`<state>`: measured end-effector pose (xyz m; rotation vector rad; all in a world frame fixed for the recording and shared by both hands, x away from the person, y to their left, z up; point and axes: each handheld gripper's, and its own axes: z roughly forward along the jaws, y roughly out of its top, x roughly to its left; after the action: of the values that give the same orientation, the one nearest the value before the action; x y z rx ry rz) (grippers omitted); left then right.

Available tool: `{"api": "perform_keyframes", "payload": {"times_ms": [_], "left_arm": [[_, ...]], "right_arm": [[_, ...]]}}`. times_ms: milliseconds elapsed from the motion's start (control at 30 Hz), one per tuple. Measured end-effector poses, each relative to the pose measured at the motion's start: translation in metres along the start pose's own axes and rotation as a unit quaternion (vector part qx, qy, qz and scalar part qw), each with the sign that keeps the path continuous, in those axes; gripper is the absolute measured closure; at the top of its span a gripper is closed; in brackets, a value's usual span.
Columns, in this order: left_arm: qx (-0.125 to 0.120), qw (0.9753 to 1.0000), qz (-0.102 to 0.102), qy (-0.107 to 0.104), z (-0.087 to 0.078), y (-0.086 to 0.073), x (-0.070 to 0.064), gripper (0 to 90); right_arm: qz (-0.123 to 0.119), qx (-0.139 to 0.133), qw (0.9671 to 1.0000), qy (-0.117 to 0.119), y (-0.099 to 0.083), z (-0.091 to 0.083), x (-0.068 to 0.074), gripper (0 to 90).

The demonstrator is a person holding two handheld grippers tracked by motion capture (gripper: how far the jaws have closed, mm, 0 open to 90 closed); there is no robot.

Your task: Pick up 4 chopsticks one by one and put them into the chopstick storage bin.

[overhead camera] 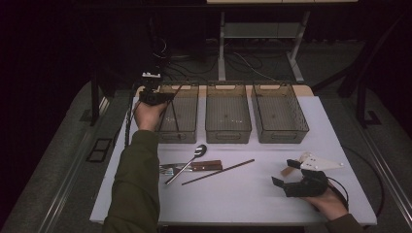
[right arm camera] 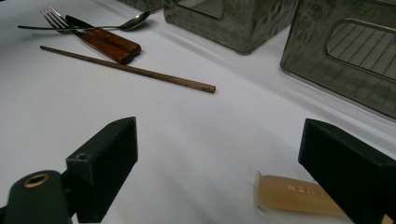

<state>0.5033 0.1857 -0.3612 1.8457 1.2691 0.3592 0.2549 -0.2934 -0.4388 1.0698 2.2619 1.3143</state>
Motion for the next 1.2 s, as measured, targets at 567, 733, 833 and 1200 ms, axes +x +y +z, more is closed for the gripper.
{"api": "perform_keyframes", "payload": {"times_ms": [567,733,833,1200], "left_arm": [[0.032,0.9987,0.04,-0.003,0.017,-0.008,-0.007,51.0],[0.029,0.9967,0.062,-0.043,0.007,-0.006,-0.021,46.5],[0.025,0.9943,0.082,-0.064,0.0,-0.006,-0.034,45.2],[0.022,0.9815,0.14,-0.129,-0.027,-0.028,-0.079,43.5]], "right_arm": [[0.005,-0.003,1.0,-0.001,-0.001,-0.002,-0.001,11.1],[0.005,-0.004,1.0,-0.002,-0.001,-0.002,-0.001,11.1],[0.006,-0.004,1.0,-0.002,-0.001,-0.002,-0.001,11.1],[0.005,-0.004,1.0,-0.002,-0.001,-0.002,-0.001,11.1]]}}
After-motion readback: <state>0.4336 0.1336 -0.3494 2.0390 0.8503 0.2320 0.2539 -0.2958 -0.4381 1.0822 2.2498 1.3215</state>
